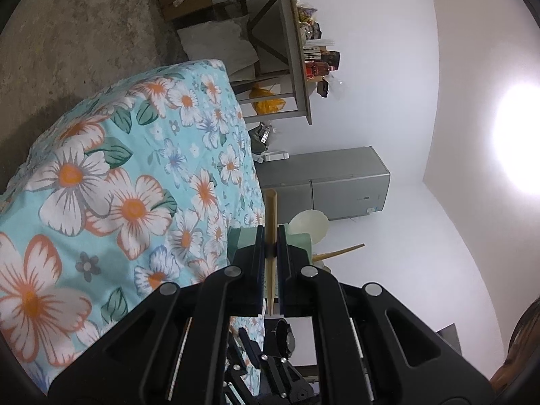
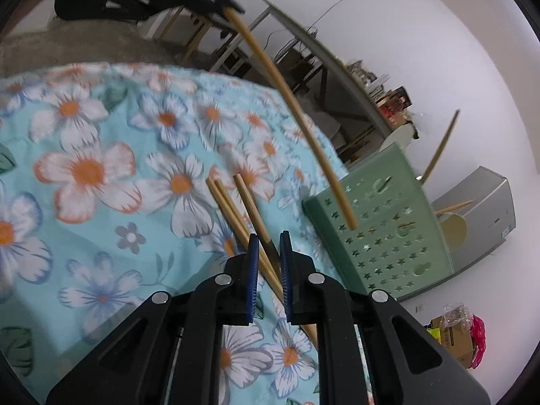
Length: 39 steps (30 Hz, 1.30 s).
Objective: Organize utensils
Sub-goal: 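Close the right gripper on another chopstick and lift it while the left gripper holds its chopstick, then carry both chopsticks over the green holder while the left gripper drops its chopstick in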
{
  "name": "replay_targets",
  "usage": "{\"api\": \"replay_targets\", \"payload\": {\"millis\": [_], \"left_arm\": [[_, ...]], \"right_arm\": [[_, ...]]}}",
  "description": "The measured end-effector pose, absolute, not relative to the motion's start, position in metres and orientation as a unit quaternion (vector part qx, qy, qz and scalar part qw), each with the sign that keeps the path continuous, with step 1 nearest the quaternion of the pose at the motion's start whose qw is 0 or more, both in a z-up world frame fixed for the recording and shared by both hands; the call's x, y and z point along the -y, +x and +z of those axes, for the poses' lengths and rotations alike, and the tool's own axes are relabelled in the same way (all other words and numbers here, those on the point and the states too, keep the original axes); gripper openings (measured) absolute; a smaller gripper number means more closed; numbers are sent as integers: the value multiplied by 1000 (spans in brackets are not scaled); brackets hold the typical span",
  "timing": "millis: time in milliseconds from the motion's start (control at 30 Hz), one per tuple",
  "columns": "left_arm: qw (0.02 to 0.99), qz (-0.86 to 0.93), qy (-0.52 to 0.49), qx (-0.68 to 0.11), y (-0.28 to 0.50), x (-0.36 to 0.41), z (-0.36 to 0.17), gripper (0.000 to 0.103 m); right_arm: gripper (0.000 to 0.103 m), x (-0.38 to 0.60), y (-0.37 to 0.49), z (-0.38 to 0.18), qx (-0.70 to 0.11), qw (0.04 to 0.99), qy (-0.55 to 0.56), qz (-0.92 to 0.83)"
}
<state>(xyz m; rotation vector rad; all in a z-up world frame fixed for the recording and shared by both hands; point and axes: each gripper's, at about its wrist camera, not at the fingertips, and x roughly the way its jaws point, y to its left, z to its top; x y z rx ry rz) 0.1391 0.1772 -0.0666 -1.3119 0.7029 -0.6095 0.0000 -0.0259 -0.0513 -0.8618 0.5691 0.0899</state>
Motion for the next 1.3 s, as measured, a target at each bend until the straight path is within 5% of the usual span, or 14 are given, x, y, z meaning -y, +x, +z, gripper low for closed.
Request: {"api": "replay_targets", "payload": {"millis": [533,900,1300], "left_arm": [[746,-296,-533,-268,116,-173,8,5],[834,-365,-373,-177,104,-103,124,5],[889,-363,-247,-128,123,-23,181,5]], "right_arm": [[8,69,-50,45,-201,943,-265,16],[6,167,-43,105,-188,981,-57,9],[6,208,-38,126,-156,988,6,16]]}}
